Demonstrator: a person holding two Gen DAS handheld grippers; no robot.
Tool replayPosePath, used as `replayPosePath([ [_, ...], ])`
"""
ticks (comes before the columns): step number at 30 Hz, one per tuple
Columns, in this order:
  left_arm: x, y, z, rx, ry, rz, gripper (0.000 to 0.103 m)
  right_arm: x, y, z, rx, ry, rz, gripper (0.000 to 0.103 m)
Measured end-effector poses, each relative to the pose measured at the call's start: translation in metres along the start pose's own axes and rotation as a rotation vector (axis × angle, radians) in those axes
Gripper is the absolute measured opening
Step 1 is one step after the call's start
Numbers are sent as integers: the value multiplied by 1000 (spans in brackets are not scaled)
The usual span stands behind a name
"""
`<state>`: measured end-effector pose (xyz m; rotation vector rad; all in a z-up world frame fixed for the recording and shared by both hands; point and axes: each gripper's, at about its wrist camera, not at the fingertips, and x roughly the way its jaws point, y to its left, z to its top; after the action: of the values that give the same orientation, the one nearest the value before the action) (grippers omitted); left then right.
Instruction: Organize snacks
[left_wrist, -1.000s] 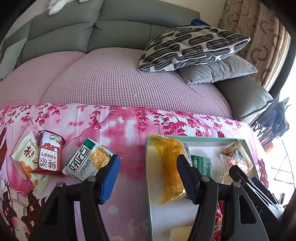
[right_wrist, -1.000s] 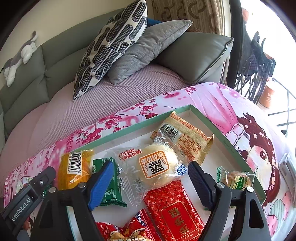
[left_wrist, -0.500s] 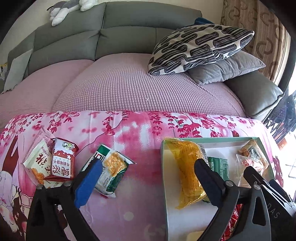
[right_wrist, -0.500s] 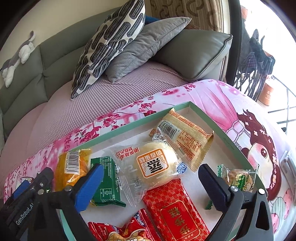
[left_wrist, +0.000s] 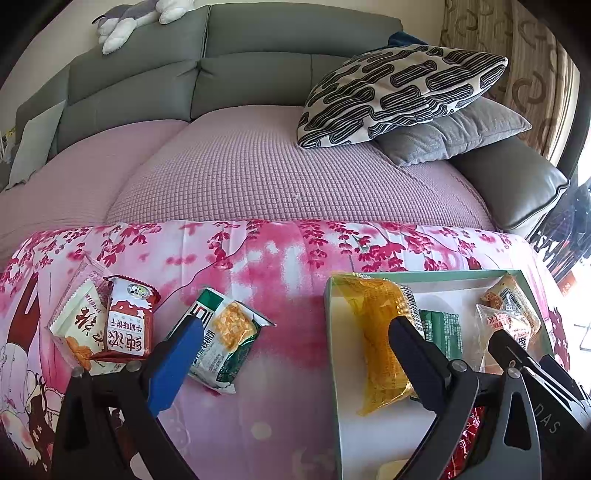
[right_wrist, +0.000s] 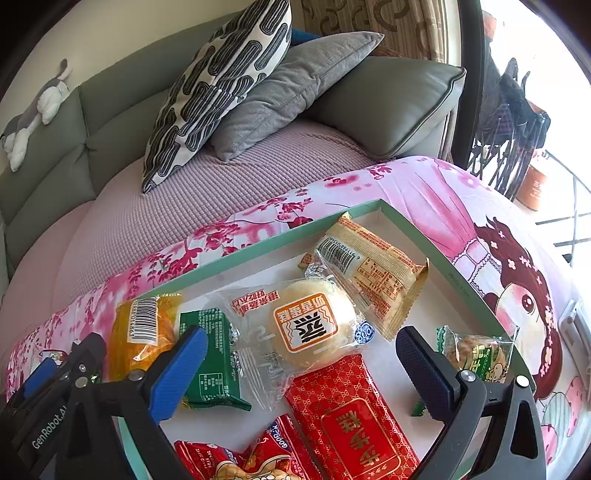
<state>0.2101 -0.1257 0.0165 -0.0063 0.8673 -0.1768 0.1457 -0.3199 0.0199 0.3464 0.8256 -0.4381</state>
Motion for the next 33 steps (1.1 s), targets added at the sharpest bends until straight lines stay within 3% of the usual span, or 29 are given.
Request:
replayPosePath([
  [13, -8, 22, 3, -29, -24, 35, 100, -4, 9, -2, -35, -13, 25, 103],
  [18, -15, 67, 7, -105, -55, 176, 100, -6, 21, -4, -61, -16, 68, 103],
  [24, -22, 140, 2, -279, -52, 304, 100, -15, 45, -9, -98, -46, 160, 103],
  [28, -29, 174, -4, -370, -55, 344, 100, -20, 66, -15, -146, -53, 206, 103],
  [33, -32, 198, -12, -438, -53, 333, 100, -31, 96, -25, -225, -71, 242, 103],
])
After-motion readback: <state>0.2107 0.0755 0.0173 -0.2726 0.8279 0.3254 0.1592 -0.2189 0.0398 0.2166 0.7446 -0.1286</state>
